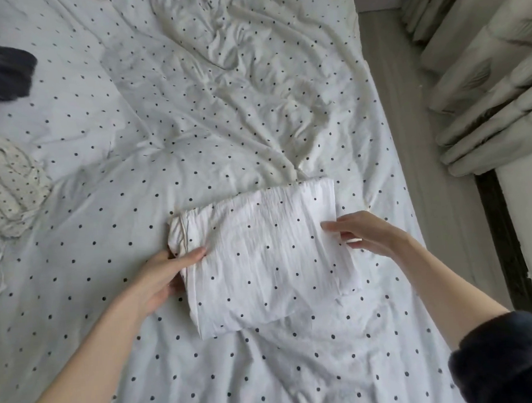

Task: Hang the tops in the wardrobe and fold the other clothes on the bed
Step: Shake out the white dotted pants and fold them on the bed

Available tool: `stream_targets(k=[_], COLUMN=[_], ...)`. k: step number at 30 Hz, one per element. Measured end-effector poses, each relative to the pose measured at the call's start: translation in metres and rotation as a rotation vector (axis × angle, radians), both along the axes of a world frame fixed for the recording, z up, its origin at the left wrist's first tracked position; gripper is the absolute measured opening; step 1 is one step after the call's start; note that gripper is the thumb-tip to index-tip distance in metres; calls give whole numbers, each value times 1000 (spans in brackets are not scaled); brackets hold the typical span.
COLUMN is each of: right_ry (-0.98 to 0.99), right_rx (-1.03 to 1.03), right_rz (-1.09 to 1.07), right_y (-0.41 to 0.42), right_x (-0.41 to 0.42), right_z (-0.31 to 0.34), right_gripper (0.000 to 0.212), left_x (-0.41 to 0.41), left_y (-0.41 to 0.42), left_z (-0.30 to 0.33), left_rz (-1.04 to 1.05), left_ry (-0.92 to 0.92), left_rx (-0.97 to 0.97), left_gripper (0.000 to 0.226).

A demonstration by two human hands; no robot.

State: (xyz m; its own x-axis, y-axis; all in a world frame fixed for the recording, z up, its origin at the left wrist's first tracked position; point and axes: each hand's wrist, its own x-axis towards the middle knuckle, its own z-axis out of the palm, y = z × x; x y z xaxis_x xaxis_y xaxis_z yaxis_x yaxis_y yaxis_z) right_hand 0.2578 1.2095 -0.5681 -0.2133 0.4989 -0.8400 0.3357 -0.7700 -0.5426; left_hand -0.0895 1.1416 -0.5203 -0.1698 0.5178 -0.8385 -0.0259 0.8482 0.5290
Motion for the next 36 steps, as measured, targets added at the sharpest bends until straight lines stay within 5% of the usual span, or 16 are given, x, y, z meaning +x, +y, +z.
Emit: stream_targets(k=[7,19,30,36], right_ry=[48,-105,-101,-137], right_rx=[-84,-75,-174,-129], right_rz=[-42,-243,-359,-416], right_y=[-1,-18,-45,-57], right_x=[-3,-9,-3,13], right_z=[-1,22,23,61], right_gripper=[15,14,13,17], left_x=[-9,7,4,16], left_y=[-10,-12,-3,-3], left_z=[-11,-11,-7,12], left_rz=[-3,79,-13,-69], left_ry=[-166,-112,-167,-165], left_rx=[-52,33,-49,-15], left_gripper=[57,20,41,22])
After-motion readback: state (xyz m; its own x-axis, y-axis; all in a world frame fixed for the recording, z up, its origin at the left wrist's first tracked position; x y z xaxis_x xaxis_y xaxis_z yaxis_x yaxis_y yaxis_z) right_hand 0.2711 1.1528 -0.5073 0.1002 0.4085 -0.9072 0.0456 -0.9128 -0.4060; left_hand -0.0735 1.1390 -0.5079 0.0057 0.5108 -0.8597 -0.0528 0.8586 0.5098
